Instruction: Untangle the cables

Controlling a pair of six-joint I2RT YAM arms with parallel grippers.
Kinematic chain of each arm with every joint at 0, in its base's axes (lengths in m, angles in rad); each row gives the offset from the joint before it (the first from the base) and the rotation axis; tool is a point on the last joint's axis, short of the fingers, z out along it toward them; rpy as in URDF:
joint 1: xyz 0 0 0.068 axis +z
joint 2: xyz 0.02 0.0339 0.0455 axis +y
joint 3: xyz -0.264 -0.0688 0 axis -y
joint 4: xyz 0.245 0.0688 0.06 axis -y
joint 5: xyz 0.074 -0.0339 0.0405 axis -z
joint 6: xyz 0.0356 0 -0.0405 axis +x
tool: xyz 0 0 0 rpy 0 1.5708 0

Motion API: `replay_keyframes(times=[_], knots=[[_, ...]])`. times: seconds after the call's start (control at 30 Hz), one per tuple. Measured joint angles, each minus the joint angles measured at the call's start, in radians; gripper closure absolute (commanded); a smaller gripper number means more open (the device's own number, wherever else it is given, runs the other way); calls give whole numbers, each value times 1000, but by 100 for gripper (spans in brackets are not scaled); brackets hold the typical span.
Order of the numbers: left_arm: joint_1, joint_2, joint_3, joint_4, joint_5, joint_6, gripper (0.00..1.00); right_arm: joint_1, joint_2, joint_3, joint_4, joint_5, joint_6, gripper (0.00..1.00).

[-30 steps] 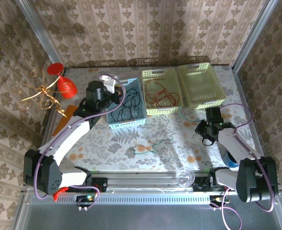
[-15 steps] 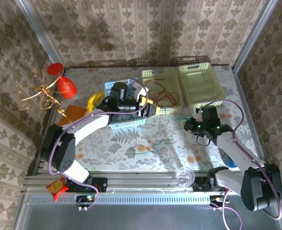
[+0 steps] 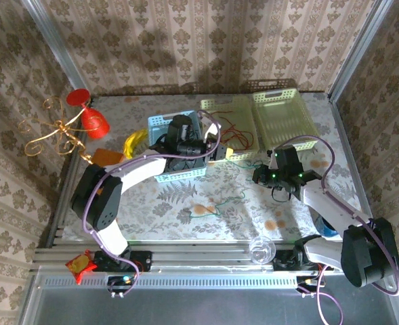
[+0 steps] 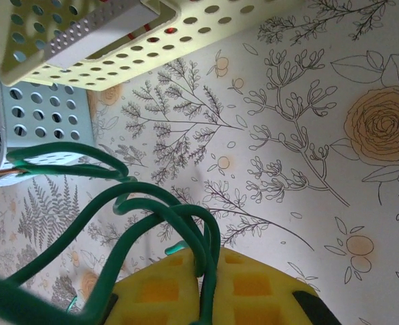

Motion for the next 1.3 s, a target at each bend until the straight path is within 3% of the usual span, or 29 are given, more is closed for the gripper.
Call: replay_keyframes(times=[0.23, 0.37, 0.5, 0.63, 0.83, 1.13, 1.3], knots=[[27, -128, -22, -84, -409, 19, 100, 8, 16, 50, -35, 31, -28, 93], [98, -209, -22, -186, -505, 16, 100, 12, 24, 107, -28, -53, -93, 94], [234, -247, -22, -251, -617, 17, 100, -24, 37, 104, -107, -105, -137, 94], [271, -275, -37, -296, -651, 22, 100, -22, 46, 109, -159, -131, -162, 95], [290, -338, -44, -320, -680, 74, 100, -56, 46, 144, -306, 29, -154, 97], [353, -431, -76, -300, -718, 109, 100, -262, 19, 113, -417, 249, -54, 100], [371, -496, -106, -249, -669, 117, 100, -346, -28, 70, -428, 266, 3, 100]])
